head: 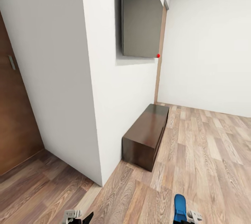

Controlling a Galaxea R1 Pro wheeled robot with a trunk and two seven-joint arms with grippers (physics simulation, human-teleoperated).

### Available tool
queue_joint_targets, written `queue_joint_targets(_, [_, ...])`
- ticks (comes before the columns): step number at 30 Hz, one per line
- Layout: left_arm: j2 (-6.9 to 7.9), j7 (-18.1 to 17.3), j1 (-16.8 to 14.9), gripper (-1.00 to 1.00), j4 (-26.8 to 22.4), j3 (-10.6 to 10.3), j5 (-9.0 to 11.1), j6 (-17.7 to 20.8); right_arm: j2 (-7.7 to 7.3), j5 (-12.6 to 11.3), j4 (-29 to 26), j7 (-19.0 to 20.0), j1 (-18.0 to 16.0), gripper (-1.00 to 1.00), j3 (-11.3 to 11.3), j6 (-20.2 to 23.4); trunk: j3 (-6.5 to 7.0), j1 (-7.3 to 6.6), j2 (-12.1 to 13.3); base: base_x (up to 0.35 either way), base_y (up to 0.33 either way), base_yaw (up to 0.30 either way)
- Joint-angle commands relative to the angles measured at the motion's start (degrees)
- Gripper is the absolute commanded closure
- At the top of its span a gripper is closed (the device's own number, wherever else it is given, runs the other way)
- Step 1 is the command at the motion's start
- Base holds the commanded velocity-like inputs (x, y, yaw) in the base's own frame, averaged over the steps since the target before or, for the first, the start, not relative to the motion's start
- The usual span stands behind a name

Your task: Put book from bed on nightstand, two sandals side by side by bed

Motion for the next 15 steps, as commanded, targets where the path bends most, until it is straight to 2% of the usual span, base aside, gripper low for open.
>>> queue_joint_targets(1, [0.0, -0.23, -0.02, -1.0, 0.03, 0.03, 0.26, -0.03, -0.01, -0.65, 0.02, 0.35, -0.05, 1.0, 0.41, 0.16, -0.06, -0.01, -0.03, 0.0, 0.0, -0.283])
queue_joint_targets(4, [0.0, -0.14, 0.0, -1.0, 0.03, -0.01, 0.21, -0.05, -0.01, -0.65, 0.03, 0.36, -0.05, 1.0, 0.41, 0.16, -0.06, -0.01, -0.03, 0.0, 0.0, -0.283])
queue_joint_targets(8, [-0.03, -0.11, -0.01, -1.0, 0.03, -0.02, 0.19, -0.03, -0.08, -0.65, 0.01, 0.43, -0.05, 1.0, 0.41, 0.14, 0.66, -0.89, 1.58, 0.0, 0.0, -0.284])
queue_joint_targets(15, [-0.01, -0.1, -0.02, -1.0, 0.03, -0.02, 0.18, -0.03, -0.1, -0.65, 0.02, 0.41, -0.05, 1.0, 0.41, 0.16, 0.66, -0.89, 1.58, 0.0, 0.0, -0.284])
